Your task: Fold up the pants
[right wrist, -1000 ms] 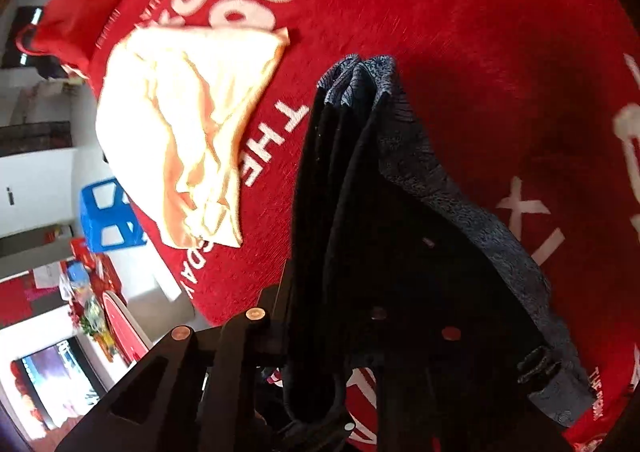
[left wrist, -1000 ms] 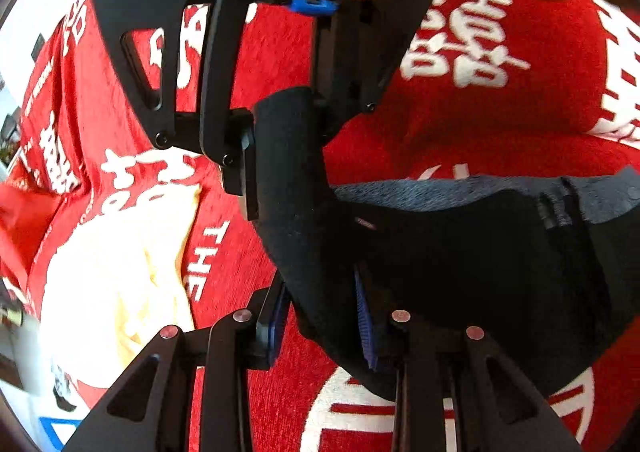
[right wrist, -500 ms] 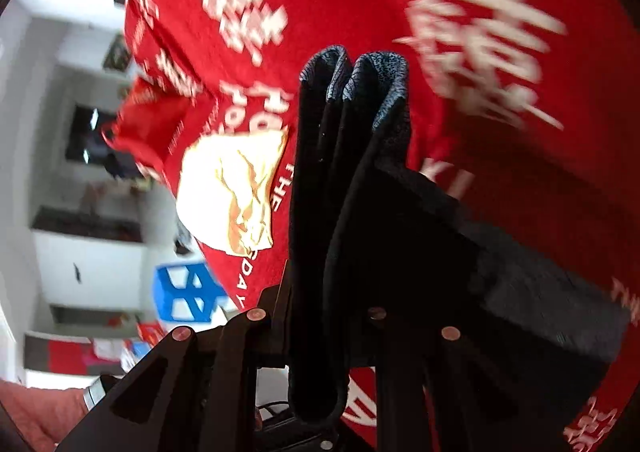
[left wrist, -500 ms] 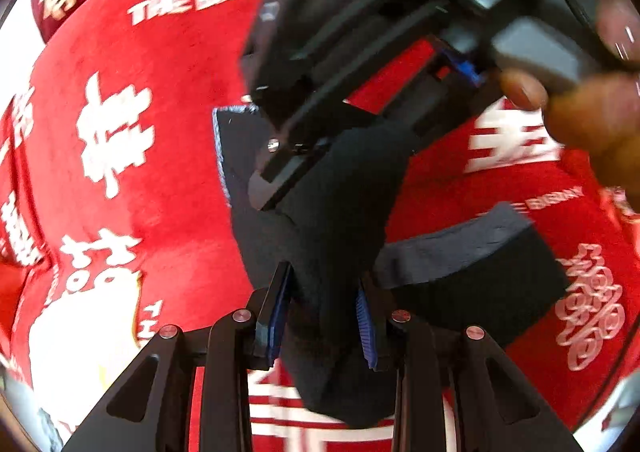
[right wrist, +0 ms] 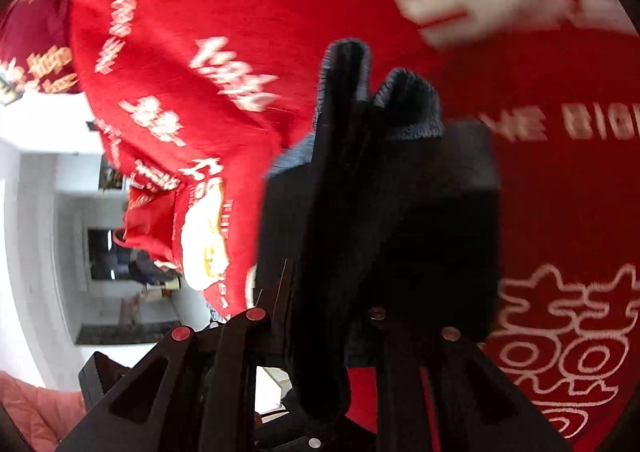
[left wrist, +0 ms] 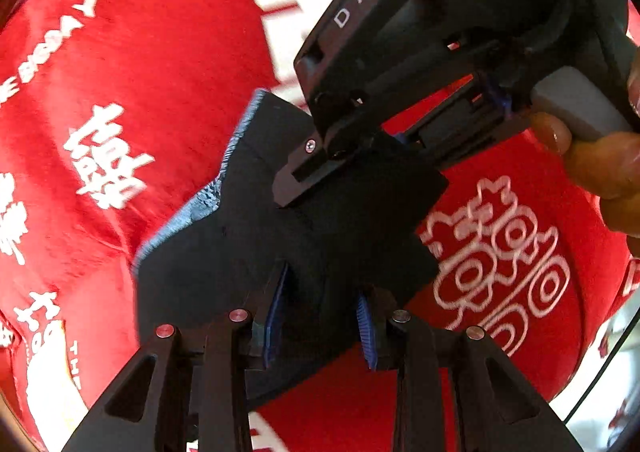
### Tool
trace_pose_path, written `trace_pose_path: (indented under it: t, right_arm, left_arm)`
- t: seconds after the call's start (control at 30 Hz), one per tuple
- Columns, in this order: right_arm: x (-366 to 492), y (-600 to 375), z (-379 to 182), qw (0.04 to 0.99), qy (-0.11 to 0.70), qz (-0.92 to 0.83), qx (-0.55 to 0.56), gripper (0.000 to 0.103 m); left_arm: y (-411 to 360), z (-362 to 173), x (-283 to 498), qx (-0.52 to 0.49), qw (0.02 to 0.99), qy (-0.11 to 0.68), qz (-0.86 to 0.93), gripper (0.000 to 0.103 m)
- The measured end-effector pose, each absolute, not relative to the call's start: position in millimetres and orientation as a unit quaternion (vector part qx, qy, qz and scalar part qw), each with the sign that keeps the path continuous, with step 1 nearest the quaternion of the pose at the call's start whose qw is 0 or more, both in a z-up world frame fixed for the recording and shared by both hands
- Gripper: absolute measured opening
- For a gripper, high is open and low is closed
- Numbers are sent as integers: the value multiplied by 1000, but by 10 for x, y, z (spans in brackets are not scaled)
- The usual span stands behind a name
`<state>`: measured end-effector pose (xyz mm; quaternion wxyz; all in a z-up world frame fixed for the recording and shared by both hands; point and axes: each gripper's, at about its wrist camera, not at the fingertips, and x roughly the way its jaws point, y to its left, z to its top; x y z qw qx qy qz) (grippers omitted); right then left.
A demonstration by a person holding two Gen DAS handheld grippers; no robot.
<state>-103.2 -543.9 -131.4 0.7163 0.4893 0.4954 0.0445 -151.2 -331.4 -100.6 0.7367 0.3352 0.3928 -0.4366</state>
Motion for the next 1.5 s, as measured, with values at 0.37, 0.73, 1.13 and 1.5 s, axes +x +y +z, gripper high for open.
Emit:
trace_pose_path:
  t: [0.37, 0.73, 1.13, 1.5]
  right_arm:
    - [-1327, -5501, -1986, 701, 492, 30, 515, 22]
    - [-1385, -5425, -1691, 729, 543, -60, 413, 36]
    - [-1583, -5135, -1342, 733, 557, -191, 340, 45]
    - [-1199, -4781, -1244, 751, 562, -155, 309, 44]
  left_arm:
    - [-3395, -1482, -1719, 388, 707, 408, -428, 60]
    - [-2986, -1177, -1290, 326, 715, 479, -391, 64]
    - [-2329, -1222, -369, 247, 748, 555, -267, 64]
    - [-2223, -1542, -123, 213, 722, 608, -254, 83]
